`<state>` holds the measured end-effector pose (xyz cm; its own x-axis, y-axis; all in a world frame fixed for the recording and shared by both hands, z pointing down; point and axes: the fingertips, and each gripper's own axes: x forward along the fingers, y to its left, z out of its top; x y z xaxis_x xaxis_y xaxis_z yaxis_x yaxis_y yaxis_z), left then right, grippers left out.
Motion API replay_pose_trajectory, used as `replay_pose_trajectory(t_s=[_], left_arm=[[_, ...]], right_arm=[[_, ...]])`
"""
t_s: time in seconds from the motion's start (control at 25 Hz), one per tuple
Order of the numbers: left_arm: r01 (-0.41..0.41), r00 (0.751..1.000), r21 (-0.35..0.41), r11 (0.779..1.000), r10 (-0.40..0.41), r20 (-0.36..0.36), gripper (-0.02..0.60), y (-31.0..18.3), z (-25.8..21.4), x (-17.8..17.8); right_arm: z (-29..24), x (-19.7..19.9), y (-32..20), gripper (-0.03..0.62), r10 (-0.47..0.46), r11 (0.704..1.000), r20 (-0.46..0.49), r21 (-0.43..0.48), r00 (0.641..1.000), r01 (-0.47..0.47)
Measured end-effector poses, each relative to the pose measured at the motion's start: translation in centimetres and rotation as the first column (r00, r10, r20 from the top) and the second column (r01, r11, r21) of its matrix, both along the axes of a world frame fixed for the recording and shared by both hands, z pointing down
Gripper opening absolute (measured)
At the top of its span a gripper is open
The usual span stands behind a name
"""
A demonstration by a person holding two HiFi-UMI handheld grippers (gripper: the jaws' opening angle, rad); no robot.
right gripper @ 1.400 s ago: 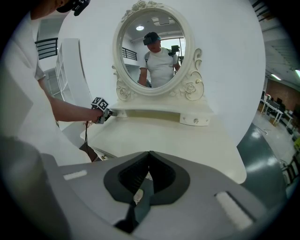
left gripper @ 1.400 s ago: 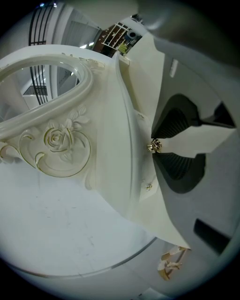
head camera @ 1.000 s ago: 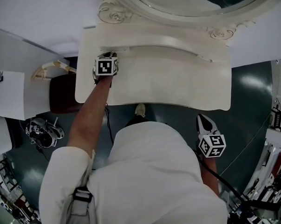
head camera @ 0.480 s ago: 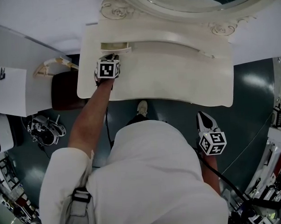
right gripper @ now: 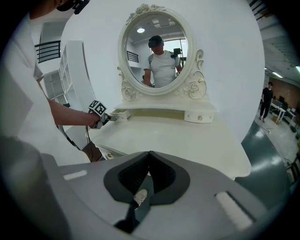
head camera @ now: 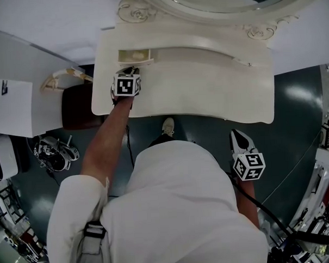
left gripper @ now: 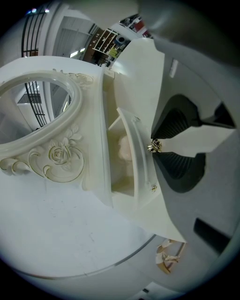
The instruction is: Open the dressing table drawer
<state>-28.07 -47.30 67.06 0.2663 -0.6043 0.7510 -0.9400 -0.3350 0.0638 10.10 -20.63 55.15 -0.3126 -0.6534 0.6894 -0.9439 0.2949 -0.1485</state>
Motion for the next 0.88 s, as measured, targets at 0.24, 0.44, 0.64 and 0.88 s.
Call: replay_pose_trajectory(t_s=[0.24,0.44,0.64,0.88], left_arm=[[-0.011,1.000,0.001,1.000,0.011,0.002,0.097,0.3,0.1,0.0],[0.006,1.000,0.007,1.000,-0.006,0.008,0.104,0.5,0.0,0.0],[0.011,1.000,0.025,1.000,-0.012,0.011,0.142,1.2,-0.7,0.3],[0.048,0.999,0.047,0.998,-0.047,-0.021,0.130,4.2,-2.0,0.6]], right_arm=[[0.2,-0.2,0.3,0.002,-0.002,1.000,0.005,-0.002,1.000,0.002],[0.2,0.4,0.7,0.002,-0.001,1.000,0.006,-0.001,1.000,0.001],[0.4,0.8,1.0,0.002,-0.015,1.000,0.012,0.002,1.000,0.015],[0.4,1.4,1.7,0.002,-0.051,0.999,0.024,0.011,0.998,0.051]])
